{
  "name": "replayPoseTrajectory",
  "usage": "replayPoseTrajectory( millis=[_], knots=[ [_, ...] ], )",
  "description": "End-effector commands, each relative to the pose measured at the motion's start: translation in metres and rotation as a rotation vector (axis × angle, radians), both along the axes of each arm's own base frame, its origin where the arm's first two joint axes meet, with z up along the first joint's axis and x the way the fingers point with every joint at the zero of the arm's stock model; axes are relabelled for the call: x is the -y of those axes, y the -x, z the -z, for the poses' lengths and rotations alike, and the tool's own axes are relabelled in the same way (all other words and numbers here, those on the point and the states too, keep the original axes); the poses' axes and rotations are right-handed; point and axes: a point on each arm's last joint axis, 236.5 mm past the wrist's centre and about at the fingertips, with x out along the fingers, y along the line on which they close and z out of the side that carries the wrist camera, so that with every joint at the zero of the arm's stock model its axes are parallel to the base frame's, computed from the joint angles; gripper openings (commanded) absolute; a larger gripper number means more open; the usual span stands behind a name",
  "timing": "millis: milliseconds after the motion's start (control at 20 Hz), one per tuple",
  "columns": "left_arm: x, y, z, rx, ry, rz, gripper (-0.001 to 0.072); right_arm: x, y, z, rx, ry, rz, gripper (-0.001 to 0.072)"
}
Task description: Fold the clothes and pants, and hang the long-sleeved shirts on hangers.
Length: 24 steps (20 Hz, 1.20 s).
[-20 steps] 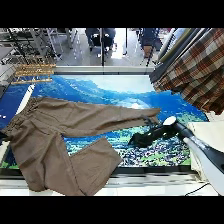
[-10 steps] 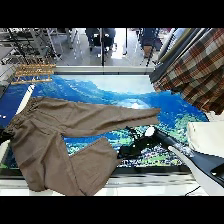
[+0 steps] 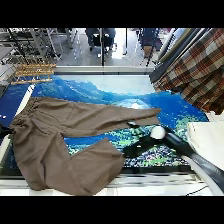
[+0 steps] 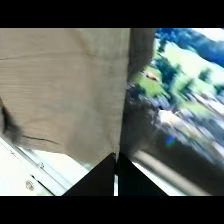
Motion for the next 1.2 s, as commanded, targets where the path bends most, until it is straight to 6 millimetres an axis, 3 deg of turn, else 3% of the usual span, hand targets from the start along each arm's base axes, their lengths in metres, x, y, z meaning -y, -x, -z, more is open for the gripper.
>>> replayPoseTrajectory(
  millis=[0, 150, 200, 250, 300, 400, 450, 550, 650, 750, 800, 850, 900, 950, 1050, 1150],
  knots=[
    [-0.018, 0.006, -0.008, -0.013, -0.138, 0.012, 0.0008, 0.057, 0.027, -0.095, 0.18, 0.06, 0.267, 0.0019],
    [-0.018, 0.03, 0.009, -0.144, -0.241, 0.114, 0.0008, 0.059, 0.037, -0.23, 0.497, -0.321, 0.571, 0.0018],
    [-0.014, 0.038, 0.016, -0.201, -0.273, 0.167, 0.0008, 0.071, 0.033, -0.259, 0.612, -0.379, 0.631, 0.0018],
    [-0.01, 0.044, 0.022, -0.251, -0.306, 0.219, 0.0009, 0.086, 0.02, -0.271, 0.7, -0.372, 0.688, 0.0018],
    [-0.007, 0.049, 0.027, -0.302, -0.35, 0.275, 0.0008, 0.105, 0.001, -0.268, 0.772, -0.288, 0.731, 0.0018],
    [-0.001, 0.051, 0.032, -0.366, -0.426, 0.359, 0.0008, 0.154, -0.055, -0.217, 0.769, 0.042, 0.829, 0.0019],
    [0.003, 0.049, 0.033, -0.381, -0.452, 0.394, 0.0008, 0.185, -0.084, -0.179, 0.717, 0.224, 0.863, 0.0018],
    [0.012, 0.047, 0.034, -0.4, -0.477, 0.447, 0.0008, 0.249, -0.124, -0.095, 0.492, 0.454, 0.926, 0.0019],
    [0.02, 0.048, 0.034, -0.41, -0.461, 0.471, 0.0009, 0.306, -0.147, -0.021, 0.255, 0.505, 0.932, 0.002],
    [0.029, 0.047, 0.033, -0.401, -0.425, 0.468, 0.0012, 0.331, -0.163, 0.029, 0.074, 0.391, 0.879, 0.0058],
    [0.033, 0.046, 0.032, -0.397, -0.405, 0.459, 0.002, 0.336, -0.167, 0.043, 0.012, 0.309, 0.865, 0.0257],
    [0.034, 0.048, 0.032, -0.41, -0.388, 0.433, 0.014, 0.337, -0.166, 0.051, -0.031, 0.222, 0.841, 0.0513],
    [0.037, 0.053, 0.032, -0.435, -0.363, 0.412, 0.0427, 0.339, -0.16, 0.053, -0.057, 0.162, 0.836, 0.0527],
    [0.038, 0.058, 0.031, -0.458, -0.341, 0.398, 0.0589, 0.342, -0.147, 0.054, -0.081, 0.139, 0.822, 0.0528],
    [0.037, 0.07, 0.03, -0.499, -0.3, 0.359, 0.0588, 0.345, -0.111, 0.056, -0.126, 0.125, 0.801, 0.0528],
    [0.031, 0.073, 0.027, -0.498, -0.265, 0.299, 0.0586, 0.333, -0.07, 0.061, -0.167, 0.093, 0.798, 0.0528]
  ],
)
